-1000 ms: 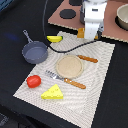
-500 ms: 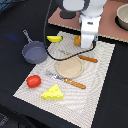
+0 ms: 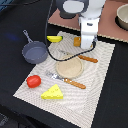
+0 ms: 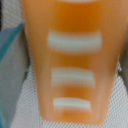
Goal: Interact with the objects in diverse but meaningful ways.
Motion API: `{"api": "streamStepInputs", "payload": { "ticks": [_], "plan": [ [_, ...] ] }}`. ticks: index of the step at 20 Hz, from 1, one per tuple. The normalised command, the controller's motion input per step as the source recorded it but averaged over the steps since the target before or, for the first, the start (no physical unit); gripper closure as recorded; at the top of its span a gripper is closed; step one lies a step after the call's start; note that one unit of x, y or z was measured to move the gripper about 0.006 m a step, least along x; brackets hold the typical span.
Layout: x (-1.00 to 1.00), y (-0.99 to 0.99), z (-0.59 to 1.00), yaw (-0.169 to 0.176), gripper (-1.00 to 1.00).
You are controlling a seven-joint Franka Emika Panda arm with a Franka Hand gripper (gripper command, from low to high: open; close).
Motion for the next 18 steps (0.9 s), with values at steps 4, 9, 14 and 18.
{"api": "streamStepInputs", "payload": {
  "ticks": [4,9,14,18],
  "plan": [
    [0.00,0.06,0.77,0.096,-1.00],
    [-0.10,0.00,0.63,0.086,-1.00],
    [-0.17,-0.11,0.36,0.074,-1.00],
    [-0.33,-0.45,0.04,0.044,-1.00]
  ]
}}
